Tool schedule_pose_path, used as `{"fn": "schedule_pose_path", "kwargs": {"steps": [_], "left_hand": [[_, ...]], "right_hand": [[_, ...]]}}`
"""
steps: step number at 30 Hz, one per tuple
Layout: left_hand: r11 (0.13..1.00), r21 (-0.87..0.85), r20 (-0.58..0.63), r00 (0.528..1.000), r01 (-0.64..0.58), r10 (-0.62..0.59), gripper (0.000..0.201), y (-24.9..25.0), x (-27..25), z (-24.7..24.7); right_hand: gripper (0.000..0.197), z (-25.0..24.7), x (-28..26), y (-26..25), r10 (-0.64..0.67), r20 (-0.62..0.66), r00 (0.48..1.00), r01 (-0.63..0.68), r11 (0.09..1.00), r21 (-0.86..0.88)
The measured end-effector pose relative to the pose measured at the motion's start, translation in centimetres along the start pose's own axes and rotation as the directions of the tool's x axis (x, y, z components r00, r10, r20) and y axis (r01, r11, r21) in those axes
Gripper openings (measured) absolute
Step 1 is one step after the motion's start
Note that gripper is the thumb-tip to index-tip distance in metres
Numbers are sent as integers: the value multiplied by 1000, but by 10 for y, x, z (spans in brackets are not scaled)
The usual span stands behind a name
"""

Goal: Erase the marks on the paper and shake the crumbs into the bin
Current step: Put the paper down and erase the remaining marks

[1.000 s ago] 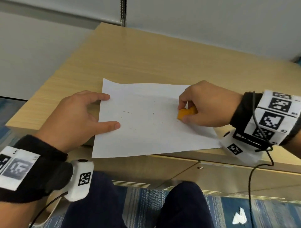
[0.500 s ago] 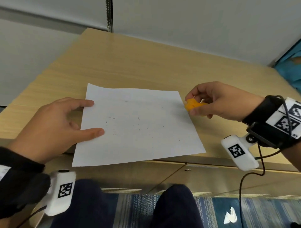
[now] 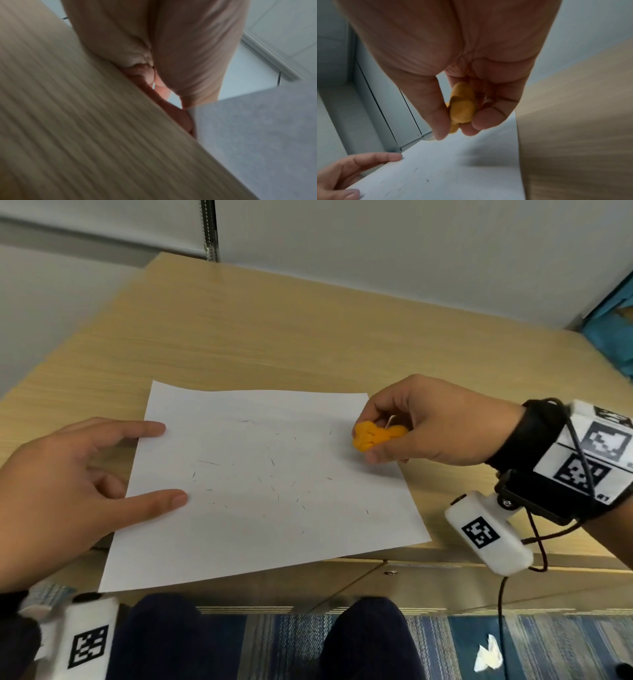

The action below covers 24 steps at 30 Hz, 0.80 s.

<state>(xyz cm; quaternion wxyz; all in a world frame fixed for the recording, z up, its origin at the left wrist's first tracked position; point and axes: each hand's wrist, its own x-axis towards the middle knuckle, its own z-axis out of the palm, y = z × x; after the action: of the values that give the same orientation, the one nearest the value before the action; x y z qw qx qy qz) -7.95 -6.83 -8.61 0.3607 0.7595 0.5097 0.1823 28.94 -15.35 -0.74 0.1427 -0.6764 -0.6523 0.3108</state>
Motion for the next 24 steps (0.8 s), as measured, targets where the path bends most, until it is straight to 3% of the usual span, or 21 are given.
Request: {"fn": "schedule_pose_path", "kwargs": {"steps": [5, 9, 10, 12, 14, 15, 17, 21, 24], "left_hand": [[996, 85, -50, 998, -26, 30, 96, 1, 0, -4], [915, 362, -141, 959, -180, 245, 60, 37, -5, -2], [868, 441, -109, 947, -228, 303, 58, 52, -10, 2], [770, 514, 107, 919, -377, 378, 64, 92, -26, 16], [742, 440, 415, 847, -506, 332, 75, 118, -40, 39], [735, 425, 502, 813, -529, 295, 81, 127, -46, 52], [737, 435, 569, 793, -516, 220, 87, 131, -45, 72], [620, 571, 596, 791, -538, 138, 85, 132, -35, 87], [583, 587, 632, 768, -562, 105, 91, 131, -33, 90]], "right_hand": [[15, 6, 10, 3, 36, 33, 999, -37, 999, 14], [16, 11, 12, 4, 52, 27, 998, -50, 997, -59], [16, 11, 12, 3, 52, 23, 998, -50, 997, -65], [15, 12, 12, 0, 41, 24, 999, -39, 996, -79], [16, 13, 12, -2, 35, 18, 999, -33, 997, -76], [17, 13, 12, -2, 34, 13, 999, -33, 996, -78], [20, 14, 12, -4, 37, 1, 999, -36, 994, -99], [19, 22, 6, -11, -29, 12, 1000, 31, 983, -179], [20, 23, 8, -15, -38, 24, 999, 43, 960, -277]]}}
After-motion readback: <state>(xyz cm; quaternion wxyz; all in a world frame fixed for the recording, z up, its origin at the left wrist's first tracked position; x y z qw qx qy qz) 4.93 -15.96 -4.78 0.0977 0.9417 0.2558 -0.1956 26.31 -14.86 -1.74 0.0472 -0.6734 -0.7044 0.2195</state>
